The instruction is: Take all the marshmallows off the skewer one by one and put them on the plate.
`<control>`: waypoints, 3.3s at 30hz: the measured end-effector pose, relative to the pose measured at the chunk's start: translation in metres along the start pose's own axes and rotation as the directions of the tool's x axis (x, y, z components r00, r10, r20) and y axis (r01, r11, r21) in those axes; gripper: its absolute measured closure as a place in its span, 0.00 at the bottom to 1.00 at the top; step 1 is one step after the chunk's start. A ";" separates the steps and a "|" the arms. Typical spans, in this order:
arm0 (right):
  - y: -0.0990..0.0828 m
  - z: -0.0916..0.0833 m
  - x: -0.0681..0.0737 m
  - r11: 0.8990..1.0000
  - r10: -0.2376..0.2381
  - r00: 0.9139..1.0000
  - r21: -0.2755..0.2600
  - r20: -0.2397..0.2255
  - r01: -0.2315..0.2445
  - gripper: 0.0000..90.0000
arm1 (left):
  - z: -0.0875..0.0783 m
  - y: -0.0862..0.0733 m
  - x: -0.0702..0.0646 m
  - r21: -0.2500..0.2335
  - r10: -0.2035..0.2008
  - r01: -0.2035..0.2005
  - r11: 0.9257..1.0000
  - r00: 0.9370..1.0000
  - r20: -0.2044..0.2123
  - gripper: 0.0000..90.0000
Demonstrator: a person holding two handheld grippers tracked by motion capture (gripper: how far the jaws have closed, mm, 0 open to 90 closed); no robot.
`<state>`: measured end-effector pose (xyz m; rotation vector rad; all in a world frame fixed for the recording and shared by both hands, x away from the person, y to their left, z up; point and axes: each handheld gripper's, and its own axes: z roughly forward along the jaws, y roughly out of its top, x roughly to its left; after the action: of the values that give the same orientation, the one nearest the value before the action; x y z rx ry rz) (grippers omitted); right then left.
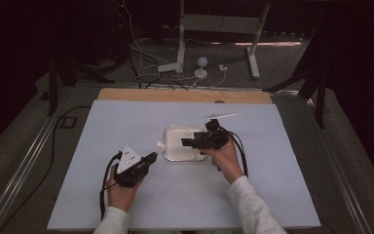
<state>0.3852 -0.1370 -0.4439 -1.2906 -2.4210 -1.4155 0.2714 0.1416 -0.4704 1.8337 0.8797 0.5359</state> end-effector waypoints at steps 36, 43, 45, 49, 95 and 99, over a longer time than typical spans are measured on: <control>0.008 0.031 0.061 1.000 -0.008 0.977 -0.007 -0.213 0.007 0.87 | -0.001 0.005 -0.007 -0.042 0.023 -0.022 0.999 0.999 0.030 1.00; 0.013 0.026 0.061 1.000 -0.021 0.976 -0.009 -0.216 0.019 0.87 | -0.003 0.007 -0.008 -0.046 0.048 -0.047 0.998 0.998 0.027 1.00; 0.014 0.024 0.061 1.000 -0.020 0.977 -0.013 -0.213 0.017 0.88 | -0.004 0.006 -0.007 -0.045 0.051 -0.050 0.998 0.998 0.027 1.00; 0.021 0.010 0.053 0.996 0.008 0.984 -0.082 -0.176 -0.023 0.89 | -0.006 0.001 -0.006 -0.005 0.086 -0.086 0.996 0.996 0.005 1.00; 0.000 -0.007 -0.012 0.998 -0.063 0.981 0.006 0.185 0.063 0.85 | -0.008 -0.005 0.008 -0.030 -0.023 0.023 0.999 1.000 0.000 1.00; -0.005 -0.001 -0.014 0.997 -0.070 0.975 0.028 0.209 0.065 0.85 | -0.007 -0.005 0.008 -0.027 -0.023 0.023 0.999 1.000 0.004 1.00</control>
<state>0.3904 -0.1481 -0.4527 -1.4339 -2.6291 -1.3268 0.2700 0.1529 -0.4729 1.7981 0.8858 0.5269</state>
